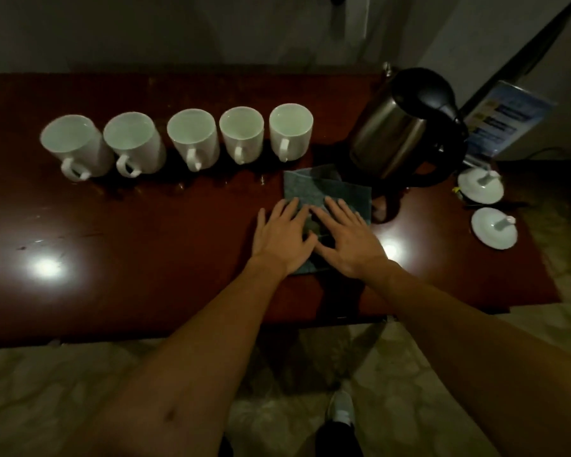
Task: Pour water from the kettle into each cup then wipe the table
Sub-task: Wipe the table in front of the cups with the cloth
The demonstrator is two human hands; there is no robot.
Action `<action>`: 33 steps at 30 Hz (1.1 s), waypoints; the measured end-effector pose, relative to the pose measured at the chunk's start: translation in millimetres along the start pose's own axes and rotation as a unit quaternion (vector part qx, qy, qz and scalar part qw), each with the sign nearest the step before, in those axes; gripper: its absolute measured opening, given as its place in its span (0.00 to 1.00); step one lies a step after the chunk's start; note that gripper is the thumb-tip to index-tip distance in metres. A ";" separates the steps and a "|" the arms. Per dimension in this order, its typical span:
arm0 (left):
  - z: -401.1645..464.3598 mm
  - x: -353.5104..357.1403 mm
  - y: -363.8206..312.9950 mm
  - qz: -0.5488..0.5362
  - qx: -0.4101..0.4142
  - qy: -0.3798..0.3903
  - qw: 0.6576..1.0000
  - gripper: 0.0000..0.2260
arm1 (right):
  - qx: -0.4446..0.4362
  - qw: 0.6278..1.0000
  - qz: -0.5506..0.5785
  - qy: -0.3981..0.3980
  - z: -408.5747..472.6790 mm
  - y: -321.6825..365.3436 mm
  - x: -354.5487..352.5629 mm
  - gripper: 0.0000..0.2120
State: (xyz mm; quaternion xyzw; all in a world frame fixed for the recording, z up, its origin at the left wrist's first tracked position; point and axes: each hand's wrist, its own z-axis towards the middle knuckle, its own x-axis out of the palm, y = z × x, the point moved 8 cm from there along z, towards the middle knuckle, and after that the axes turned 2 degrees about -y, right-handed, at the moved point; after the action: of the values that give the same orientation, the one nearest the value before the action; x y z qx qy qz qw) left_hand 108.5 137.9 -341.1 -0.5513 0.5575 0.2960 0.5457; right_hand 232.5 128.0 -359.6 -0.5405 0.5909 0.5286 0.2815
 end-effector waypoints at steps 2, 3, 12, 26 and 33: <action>5.2 3.1 -14.6 -0.011 -0.014 0.009 1.000 0.28 | 0.010 1.000 0.003 0.005 -3.7 -9.3 -4.0 0.34; 5.5 4.2 -16.2 -0.014 -0.023 0.009 1.000 0.28 | 0.011 1.000 0.007 0.004 -3.8 -8.3 -4.3 0.34; -8.4 1.8 15.3 0.031 -0.010 0.002 0.999 0.25 | 0.023 0.999 0.022 -0.034 -2.7 11.0 7.7 0.37; -135.0 -43.5 235.7 0.076 -0.160 -0.112 0.978 0.21 | -0.187 0.981 -0.049 0.017 37.1 256.4 83.4 0.35; -198.9 -84.6 397.1 0.048 -0.270 -0.203 0.940 0.19 | -0.318 0.942 -0.097 0.048 70.2 444.0 146.0 0.37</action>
State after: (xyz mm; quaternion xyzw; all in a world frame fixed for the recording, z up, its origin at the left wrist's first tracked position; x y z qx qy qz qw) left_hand -337.1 63.5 -324.3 -0.5784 0.3602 0.5670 0.4629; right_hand -237.6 79.8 -369.2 -0.6812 0.3501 0.6324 0.1161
